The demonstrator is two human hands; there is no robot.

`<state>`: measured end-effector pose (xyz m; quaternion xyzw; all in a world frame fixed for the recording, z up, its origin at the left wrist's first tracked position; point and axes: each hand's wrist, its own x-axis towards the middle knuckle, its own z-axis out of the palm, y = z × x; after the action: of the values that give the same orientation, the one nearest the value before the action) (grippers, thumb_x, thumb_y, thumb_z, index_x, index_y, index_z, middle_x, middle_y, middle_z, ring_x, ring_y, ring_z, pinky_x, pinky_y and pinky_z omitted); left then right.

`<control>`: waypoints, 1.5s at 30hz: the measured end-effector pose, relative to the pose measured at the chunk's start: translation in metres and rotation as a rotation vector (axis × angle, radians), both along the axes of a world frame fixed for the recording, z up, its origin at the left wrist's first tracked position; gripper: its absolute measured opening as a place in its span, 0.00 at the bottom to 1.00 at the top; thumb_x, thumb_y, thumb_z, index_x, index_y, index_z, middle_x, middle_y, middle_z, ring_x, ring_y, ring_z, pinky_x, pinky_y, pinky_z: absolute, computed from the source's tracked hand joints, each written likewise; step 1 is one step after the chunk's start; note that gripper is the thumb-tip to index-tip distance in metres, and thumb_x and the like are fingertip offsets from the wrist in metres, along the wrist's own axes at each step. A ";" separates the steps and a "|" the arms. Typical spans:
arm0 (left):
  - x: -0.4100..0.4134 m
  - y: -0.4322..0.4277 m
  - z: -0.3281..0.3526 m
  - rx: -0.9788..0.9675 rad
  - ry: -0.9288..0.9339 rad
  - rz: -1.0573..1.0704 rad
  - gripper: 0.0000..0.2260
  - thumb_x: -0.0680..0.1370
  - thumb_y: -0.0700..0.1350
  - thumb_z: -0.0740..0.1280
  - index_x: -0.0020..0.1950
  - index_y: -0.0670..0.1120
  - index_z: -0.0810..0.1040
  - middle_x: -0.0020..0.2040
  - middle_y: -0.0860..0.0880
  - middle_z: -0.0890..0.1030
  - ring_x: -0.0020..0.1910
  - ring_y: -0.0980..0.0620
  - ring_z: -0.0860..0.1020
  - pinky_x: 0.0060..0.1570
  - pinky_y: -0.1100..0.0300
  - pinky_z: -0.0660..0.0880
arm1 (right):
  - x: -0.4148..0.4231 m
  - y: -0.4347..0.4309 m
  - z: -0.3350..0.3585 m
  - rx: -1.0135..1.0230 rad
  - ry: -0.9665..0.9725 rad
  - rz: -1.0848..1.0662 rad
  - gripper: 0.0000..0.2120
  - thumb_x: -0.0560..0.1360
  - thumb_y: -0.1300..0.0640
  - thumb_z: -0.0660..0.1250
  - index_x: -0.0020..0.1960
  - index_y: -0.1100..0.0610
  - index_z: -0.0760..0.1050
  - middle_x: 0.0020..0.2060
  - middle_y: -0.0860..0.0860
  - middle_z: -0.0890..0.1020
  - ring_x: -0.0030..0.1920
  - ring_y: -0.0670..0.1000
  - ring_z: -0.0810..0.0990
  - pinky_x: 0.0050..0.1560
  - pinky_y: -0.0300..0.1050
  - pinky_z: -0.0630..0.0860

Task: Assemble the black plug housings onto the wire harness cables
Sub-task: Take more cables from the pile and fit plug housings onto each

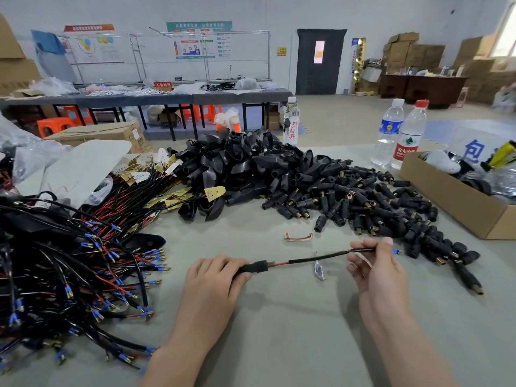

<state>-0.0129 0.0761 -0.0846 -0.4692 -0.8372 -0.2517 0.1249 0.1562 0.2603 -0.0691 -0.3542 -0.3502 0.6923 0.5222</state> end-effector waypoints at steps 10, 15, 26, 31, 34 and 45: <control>0.005 0.002 -0.002 0.028 -0.007 -0.043 0.18 0.79 0.57 0.55 0.55 0.54 0.81 0.46 0.57 0.79 0.47 0.51 0.77 0.52 0.54 0.72 | -0.036 -0.053 -0.011 0.221 -0.232 0.596 0.04 0.77 0.62 0.70 0.52 0.59 0.80 0.38 0.51 0.84 0.37 0.50 0.83 0.36 0.43 0.81; 0.004 0.002 -0.003 0.026 0.002 -0.080 0.09 0.79 0.55 0.63 0.54 0.55 0.80 0.46 0.59 0.78 0.47 0.53 0.76 0.51 0.58 0.70 | -0.039 -0.051 -0.010 0.281 -0.304 0.509 0.06 0.78 0.66 0.67 0.47 0.58 0.81 0.35 0.50 0.85 0.36 0.46 0.83 0.33 0.38 0.78; 0.001 0.001 -0.004 0.031 -0.192 -0.061 0.10 0.77 0.56 0.68 0.57 0.56 0.74 0.52 0.62 0.75 0.53 0.58 0.72 0.56 0.62 0.67 | -0.033 -0.041 -0.013 0.235 -0.288 0.343 0.03 0.80 0.61 0.65 0.50 0.58 0.77 0.44 0.58 0.86 0.38 0.50 0.86 0.33 0.39 0.80; 0.002 0.001 -0.002 0.043 -0.218 -0.097 0.06 0.78 0.54 0.68 0.53 0.59 0.73 0.48 0.63 0.75 0.50 0.61 0.72 0.50 0.65 0.69 | -0.033 -0.039 -0.011 0.196 -0.224 0.349 0.05 0.81 0.59 0.63 0.52 0.59 0.76 0.47 0.57 0.84 0.38 0.52 0.86 0.34 0.40 0.80; 0.005 0.001 0.000 0.113 -0.153 -0.108 0.07 0.77 0.51 0.71 0.53 0.57 0.76 0.47 0.62 0.76 0.48 0.60 0.73 0.49 0.63 0.70 | -0.032 -0.039 -0.011 0.168 -0.173 0.371 0.05 0.80 0.56 0.65 0.52 0.58 0.77 0.45 0.54 0.84 0.40 0.52 0.86 0.35 0.41 0.81; 0.006 0.003 0.002 0.207 -0.087 -0.144 0.09 0.75 0.48 0.73 0.53 0.53 0.78 0.47 0.60 0.77 0.47 0.57 0.74 0.49 0.59 0.71 | -0.031 -0.036 -0.013 0.145 -0.078 0.446 0.05 0.79 0.63 0.66 0.52 0.61 0.80 0.43 0.53 0.84 0.43 0.50 0.84 0.42 0.39 0.81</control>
<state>-0.0067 0.0791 -0.0830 -0.5015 -0.7754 -0.3653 0.1176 0.1253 0.2248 -0.0824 -0.2561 -0.4885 0.7492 0.3666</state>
